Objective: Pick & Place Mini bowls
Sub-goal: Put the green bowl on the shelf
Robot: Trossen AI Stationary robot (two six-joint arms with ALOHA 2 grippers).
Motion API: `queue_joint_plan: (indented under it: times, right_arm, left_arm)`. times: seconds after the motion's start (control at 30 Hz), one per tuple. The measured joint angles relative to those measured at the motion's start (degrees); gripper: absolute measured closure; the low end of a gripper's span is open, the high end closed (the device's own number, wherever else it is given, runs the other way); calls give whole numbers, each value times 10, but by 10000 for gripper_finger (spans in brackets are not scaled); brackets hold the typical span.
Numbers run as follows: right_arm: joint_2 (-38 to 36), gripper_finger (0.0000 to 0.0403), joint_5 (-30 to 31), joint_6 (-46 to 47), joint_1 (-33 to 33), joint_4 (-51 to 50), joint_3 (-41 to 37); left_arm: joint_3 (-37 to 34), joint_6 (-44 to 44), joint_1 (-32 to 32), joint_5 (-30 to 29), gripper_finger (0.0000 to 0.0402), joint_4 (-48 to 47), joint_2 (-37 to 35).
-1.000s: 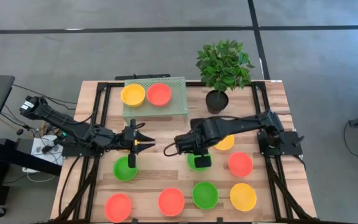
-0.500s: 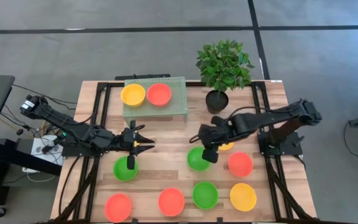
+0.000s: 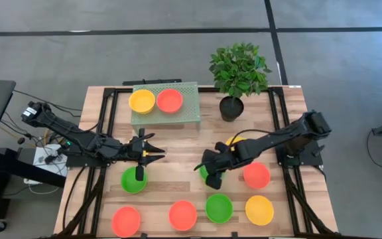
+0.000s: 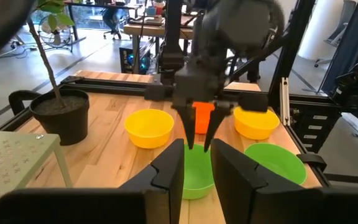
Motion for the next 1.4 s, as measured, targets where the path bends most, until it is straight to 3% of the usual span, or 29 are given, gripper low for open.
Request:
queue_joint_plan:
  times: [0.5, 0.7, 0.93, 1.13, 1.4]
  right_arm:
    - [22, 295, -11, 42, 12, 60, 0]
    - [22, 295, 33, 154, 36, 60, 0]
    - [58, 295, 34, 226, 56, 65, 2]
    - [103, 295, 21, 225, 53, 59, 28]
    - [107, 295, 41, 216, 47, 41, 38]
  left_arm:
    - [0, 0, 0, 0, 321, 0, 0]
    - [0, 0, 0, 0, 321, 0, 0]
    - [0, -2, 0, 0, 321, 0, 0]
    - [0, -2, 0, 0, 321, 0, 0]
    - [0, 0, 0, 0, 321, 0, 0]
